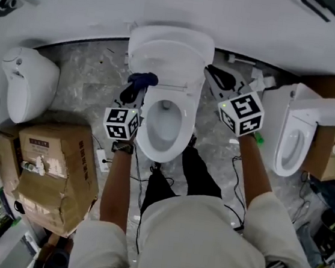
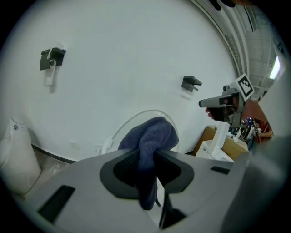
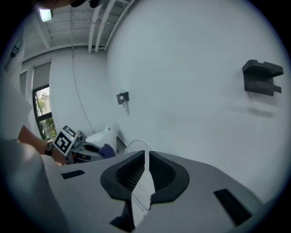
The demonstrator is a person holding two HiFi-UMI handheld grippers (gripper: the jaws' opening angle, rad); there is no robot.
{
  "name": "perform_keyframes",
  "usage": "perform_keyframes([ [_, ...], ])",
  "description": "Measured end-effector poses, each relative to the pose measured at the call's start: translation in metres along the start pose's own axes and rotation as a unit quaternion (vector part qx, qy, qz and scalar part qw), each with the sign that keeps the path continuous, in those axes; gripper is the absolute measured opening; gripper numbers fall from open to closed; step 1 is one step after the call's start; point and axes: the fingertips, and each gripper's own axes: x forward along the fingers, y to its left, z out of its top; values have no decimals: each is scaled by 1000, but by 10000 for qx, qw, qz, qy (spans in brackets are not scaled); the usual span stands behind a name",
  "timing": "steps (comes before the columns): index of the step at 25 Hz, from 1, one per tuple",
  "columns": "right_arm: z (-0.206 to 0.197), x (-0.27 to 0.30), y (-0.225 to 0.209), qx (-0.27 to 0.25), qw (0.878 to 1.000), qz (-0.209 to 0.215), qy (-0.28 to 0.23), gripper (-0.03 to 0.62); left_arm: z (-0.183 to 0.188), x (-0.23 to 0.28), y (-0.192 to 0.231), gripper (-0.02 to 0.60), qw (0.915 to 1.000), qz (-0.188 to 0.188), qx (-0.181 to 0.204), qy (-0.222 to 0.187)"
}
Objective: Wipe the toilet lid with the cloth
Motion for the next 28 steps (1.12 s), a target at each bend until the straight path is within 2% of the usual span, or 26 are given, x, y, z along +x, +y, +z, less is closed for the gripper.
perform_keyframes([
  [3,11,8,6,1,10000,63,9,32,18,-26,-19,83,9998,-86,37,-156],
  [7,30,16,17,-369,9990,250,-21,34,46,-57,-37,83,9985,-233,-80,-487],
  [11,30,28,15,-617,9973,285,267,57,69,-84,-50,83,9970,-256,-35,-729],
  [14,23,41,12,-717,9954,352,537,110,80,-108,-52,83,9962,-144,13,-862],
  [21,-20,78,-15,-972,9859,309,1324,123,92,-153,-48,83,9948,226,74,-993],
  [28,-54,109,-28,-1151,9753,304,1863,124,77,-172,-41,83,9939,563,-140,-941],
])
